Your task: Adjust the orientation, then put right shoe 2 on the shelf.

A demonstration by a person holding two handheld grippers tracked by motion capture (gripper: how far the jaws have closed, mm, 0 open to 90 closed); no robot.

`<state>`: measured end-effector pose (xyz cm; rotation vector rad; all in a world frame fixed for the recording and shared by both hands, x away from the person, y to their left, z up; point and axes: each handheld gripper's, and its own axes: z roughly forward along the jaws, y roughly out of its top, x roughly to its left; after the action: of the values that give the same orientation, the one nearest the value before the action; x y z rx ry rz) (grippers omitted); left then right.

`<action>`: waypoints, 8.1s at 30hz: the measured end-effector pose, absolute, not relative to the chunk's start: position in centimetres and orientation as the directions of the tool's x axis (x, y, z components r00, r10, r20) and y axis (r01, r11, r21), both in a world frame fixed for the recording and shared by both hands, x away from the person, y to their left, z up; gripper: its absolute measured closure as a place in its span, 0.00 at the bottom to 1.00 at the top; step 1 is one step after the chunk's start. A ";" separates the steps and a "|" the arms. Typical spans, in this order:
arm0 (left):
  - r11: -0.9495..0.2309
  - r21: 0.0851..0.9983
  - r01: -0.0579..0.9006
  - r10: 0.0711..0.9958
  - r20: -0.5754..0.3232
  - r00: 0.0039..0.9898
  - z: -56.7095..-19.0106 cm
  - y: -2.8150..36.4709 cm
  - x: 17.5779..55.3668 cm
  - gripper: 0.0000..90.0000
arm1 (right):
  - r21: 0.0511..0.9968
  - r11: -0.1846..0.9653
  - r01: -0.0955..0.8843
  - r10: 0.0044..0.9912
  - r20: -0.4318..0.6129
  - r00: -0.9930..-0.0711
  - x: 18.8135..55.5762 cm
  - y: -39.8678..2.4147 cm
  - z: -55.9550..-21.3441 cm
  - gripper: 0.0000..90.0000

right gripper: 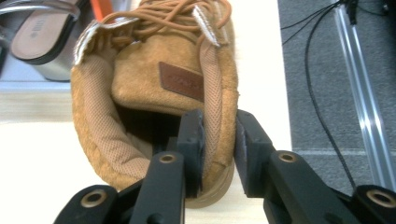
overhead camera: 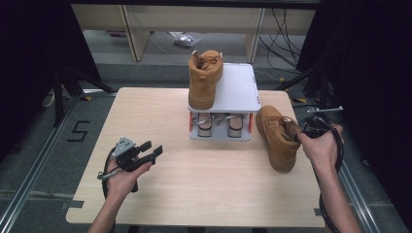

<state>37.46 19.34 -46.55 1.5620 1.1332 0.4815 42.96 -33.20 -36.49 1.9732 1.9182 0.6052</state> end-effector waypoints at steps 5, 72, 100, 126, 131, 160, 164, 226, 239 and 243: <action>0.049 0.909 0.413 0.851 -0.255 0.460 -46.6 19.4 37.5 0.50 | 0.499 -0.072 0.864 0.994 0.104 0.022 43.1 -33.6 -36.5 0.78; 0.079 0.901 0.426 0.837 -0.292 0.463 -46.5 19.9 37.2 0.48 | 0.256 -0.059 0.965 0.991 0.127 0.027 48.0 -35.0 -39.2 0.85; 0.083 0.905 0.417 0.839 -0.289 0.461 -46.4 20.1 37.2 0.50 | 0.296 -0.276 0.914 0.925 0.339 0.170 47.2 -36.9 -39.0 0.91; 0.091 0.902 0.422 0.841 -0.297 0.452 -46.6 20.4 37.3 0.50 | 0.353 -0.394 0.848 0.854 0.482 0.196 46.2 -38.4 -36.0 0.92; 0.099 0.901 0.422 0.841 -0.302 0.449 -46.6 20.5 37.3 0.50 | 0.355 -0.408 0.841 0.847 0.492 0.203 46.3 -38.4 -35.5 0.92; 0.100 0.899 0.426 0.844 -0.303 0.442 -46.7 20.6 37.2 0.50 | 0.427 -0.472 0.771 0.818 0.538 0.203 46.3 -38.9 -32.7 0.92; 0.099 0.899 0.427 0.845 -0.303 0.441 -46.7 20.7 37.3 0.50 | 0.430 -0.483 0.763 0.813 0.543 0.210 46.5 -38.8 -32.1 0.92; 0.103 0.902 0.420 0.844 -0.302 0.443 -46.4 21.1 37.1 0.50 | 0.567 -0.496 0.658 0.798 0.596 0.089 48.7 -35.7 -26.7 0.91; 0.100 0.903 0.417 0.845 -0.298 0.443 -46.4 21.2 37.1 0.50 | 0.556 -0.508 0.657 0.786 0.611 0.091 49.5 -34.1 -26.2 0.91; 0.101 0.903 0.418 0.846 -0.299 0.441 -46.4 21.2 37.1 0.50 | 0.560 -0.507 0.655 0.783 0.616 0.079 49.7 -33.6 -26.0 0.91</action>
<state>37.15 21.23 -46.41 1.5164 1.1626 0.4549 49.71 -33.60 -26.00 2.2021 1.4812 1.4082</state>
